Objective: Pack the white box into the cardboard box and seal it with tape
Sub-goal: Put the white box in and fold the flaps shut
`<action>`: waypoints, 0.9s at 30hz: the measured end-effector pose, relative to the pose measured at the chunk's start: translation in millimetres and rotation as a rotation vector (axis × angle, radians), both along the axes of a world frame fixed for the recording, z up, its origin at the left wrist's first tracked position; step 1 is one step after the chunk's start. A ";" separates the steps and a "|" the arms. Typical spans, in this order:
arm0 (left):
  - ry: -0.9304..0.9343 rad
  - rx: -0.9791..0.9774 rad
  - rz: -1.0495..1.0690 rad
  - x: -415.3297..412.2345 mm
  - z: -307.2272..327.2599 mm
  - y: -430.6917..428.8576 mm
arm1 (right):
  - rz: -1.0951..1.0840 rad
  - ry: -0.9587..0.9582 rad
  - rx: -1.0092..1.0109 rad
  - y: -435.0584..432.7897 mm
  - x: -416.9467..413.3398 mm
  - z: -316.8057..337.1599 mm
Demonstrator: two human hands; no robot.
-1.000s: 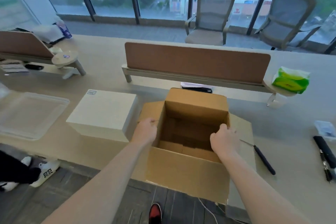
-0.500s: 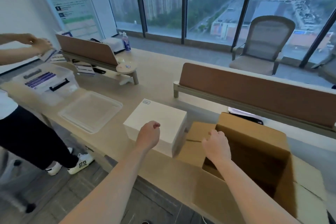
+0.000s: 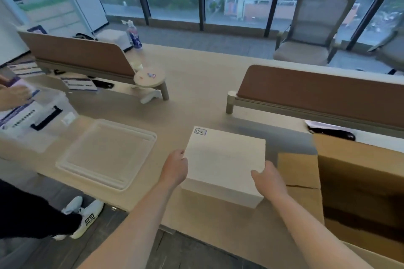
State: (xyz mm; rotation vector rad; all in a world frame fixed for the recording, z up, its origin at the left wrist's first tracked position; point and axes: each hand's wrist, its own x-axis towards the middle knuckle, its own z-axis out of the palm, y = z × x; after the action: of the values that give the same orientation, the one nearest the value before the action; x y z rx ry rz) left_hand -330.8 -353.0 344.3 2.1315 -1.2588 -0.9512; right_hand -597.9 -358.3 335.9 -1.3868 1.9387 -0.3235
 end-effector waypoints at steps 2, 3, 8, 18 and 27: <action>-0.003 0.036 -0.065 9.9 -10.3 -13.3 | -0.070 -0.025 0.025 -7.0 9.1 -6.8; -0.002 0.061 -0.094 13.7 -15.8 -19.3 | -0.110 -0.041 0.038 -10.5 12.7 -9.0; 0.090 0.125 -0.067 27.0 -49.5 -33.3 | -0.258 -0.155 0.060 -16.2 23.1 -20.2; 0.364 0.131 -0.039 23.7 -75.2 -46.4 | -0.384 -0.294 0.058 -20.1 20.6 -50.1; 0.379 0.043 -0.068 35.3 -43.8 -46.9 | -0.366 -0.353 0.018 -21.7 25.8 -29.1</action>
State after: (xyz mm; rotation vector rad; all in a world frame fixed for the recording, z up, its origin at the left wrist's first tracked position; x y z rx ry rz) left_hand -295.5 -399.8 300.5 1.8333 -1.1309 -1.3471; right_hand -572.0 -380.0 306.9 -0.8843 1.8775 -0.6735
